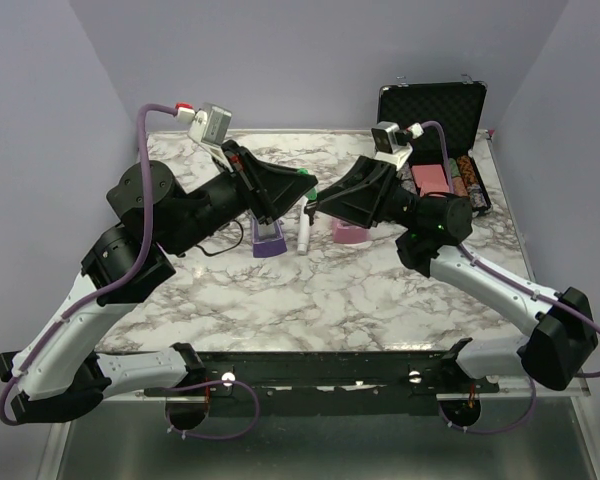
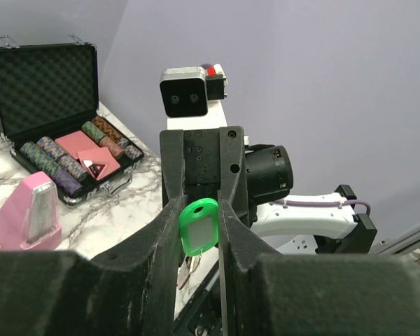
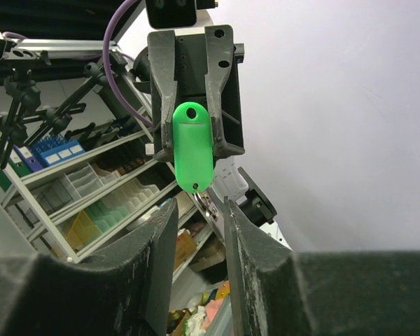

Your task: Remove the keys from the keyring

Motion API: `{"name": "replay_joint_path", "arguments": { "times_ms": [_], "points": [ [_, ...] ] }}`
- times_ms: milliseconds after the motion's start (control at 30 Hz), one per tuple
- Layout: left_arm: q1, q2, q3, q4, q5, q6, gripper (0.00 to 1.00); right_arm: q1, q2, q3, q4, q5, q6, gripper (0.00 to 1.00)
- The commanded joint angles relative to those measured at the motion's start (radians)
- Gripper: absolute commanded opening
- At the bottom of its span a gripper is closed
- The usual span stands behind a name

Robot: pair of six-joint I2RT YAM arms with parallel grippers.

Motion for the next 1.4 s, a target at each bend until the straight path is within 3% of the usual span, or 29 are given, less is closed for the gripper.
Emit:
{"name": "replay_joint_path", "arguments": {
  "times_ms": [0,67,233,467,700,767,800,867,933,1033,1200,1367],
  "points": [
    [-0.006,-0.018,-0.009,0.023,0.001,-0.011,0.11,0.012,0.014,0.034,0.041,0.016,-0.017,0.34],
    [-0.006,-0.02,-0.009,0.023,-0.001,-0.012,0.11,0.01,0.017,0.037,0.034,0.013,-0.019,0.29],
    [-0.006,-0.024,-0.012,0.024,-0.007,-0.011,0.11,0.015,0.014,0.026,0.034,0.018,-0.02,0.28],
    [-0.006,-0.031,-0.025,0.03,-0.016,-0.017,0.11,0.015,0.009,0.037,-0.007,0.019,-0.039,0.08],
    [-0.006,-0.041,-0.042,0.033,-0.013,-0.015,0.16,0.015,-0.003,0.041,-0.045,0.018,-0.059,0.01],
    [-0.006,-0.049,-0.048,0.026,-0.016,-0.011,0.37,0.013,-0.012,0.041,-0.068,0.016,-0.074,0.01],
    [-0.006,-0.055,-0.049,0.014,-0.019,-0.006,0.55,0.016,-0.018,0.043,-0.085,0.008,-0.083,0.01],
    [-0.006,-0.063,-0.031,-0.034,-0.03,0.015,0.8,0.016,-0.031,0.052,-0.146,-0.014,-0.12,0.01],
    [-0.006,-0.072,-0.003,-0.098,-0.071,0.044,0.92,0.013,-0.051,0.075,-0.278,-0.051,-0.19,0.01],
    [-0.006,-0.083,0.058,-0.199,-0.076,0.106,0.96,0.015,-0.084,0.162,-0.625,-0.099,-0.4,0.01],
    [-0.006,-0.086,0.136,-0.368,-0.08,0.198,0.96,0.015,-0.063,0.406,-1.289,-0.102,-0.811,0.01],
    [-0.004,-0.115,0.093,-0.39,-0.103,0.216,0.94,0.016,0.036,0.622,-1.805,0.063,-1.045,0.01]
  ]
}}
